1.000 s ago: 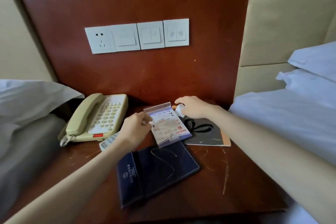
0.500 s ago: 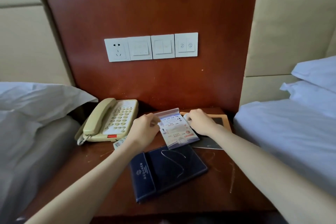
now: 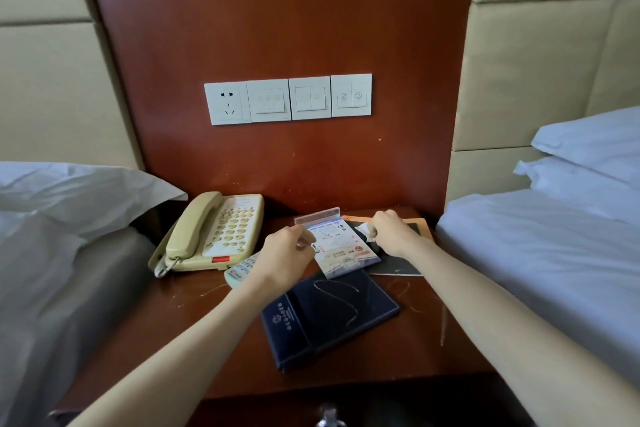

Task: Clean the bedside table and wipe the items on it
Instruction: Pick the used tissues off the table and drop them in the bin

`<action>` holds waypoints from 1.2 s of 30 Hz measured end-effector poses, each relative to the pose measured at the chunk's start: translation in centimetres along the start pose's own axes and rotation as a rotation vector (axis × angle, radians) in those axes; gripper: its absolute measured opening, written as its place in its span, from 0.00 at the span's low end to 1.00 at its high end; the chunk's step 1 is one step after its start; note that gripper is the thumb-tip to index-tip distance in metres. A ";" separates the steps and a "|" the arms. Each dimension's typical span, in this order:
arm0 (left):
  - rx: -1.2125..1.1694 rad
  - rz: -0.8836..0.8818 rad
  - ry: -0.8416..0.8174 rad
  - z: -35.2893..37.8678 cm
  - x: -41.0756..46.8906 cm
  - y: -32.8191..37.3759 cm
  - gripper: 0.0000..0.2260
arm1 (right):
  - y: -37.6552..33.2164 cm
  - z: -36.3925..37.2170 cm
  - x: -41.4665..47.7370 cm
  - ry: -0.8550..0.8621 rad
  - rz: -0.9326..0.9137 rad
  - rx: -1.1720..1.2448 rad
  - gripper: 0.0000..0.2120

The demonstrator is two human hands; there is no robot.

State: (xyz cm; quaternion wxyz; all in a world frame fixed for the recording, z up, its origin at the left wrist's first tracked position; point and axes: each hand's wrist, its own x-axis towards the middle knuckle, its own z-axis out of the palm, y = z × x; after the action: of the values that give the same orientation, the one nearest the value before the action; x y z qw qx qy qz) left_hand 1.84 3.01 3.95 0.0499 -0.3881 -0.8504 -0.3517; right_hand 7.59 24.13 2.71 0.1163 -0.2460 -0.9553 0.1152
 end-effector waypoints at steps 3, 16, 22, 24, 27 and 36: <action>-0.012 0.021 -0.015 -0.1 -0.1 0.3 0.09 | 0.2 -0.2 -0.6 0.007 0.017 -0.032 0.10; 0.030 0.002 -0.074 -1.0 -1.0 -2.3 0.11 | -0.4 1.9 0.6 0.043 0.016 0.080 0.14; -0.007 0.078 -0.074 -0.2 -1.4 -1.2 0.10 | 1.3 -0.1 -2.6 0.147 -0.033 0.070 0.10; -0.028 0.149 -0.094 0.5 -1.9 0.0 0.10 | 1.9 -1.1 -4.6 0.217 -0.091 0.138 0.10; -0.098 0.243 -0.125 1.7 -2.8 2.5 0.09 | 2.8 -2.8 -8.2 0.295 -0.079 0.262 0.11; -0.214 0.663 -0.303 5.6 -11.2 8.3 0.09 | 4.3 -5.5 -23.7 0.104 0.039 0.467 0.11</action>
State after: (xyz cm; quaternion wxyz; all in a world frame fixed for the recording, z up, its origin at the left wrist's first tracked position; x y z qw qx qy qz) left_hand 16.37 3.31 0.40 -0.0062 -0.6928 -0.6348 -0.3420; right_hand 31.19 16.97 2.80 0.2170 -0.2363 -0.8906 0.3225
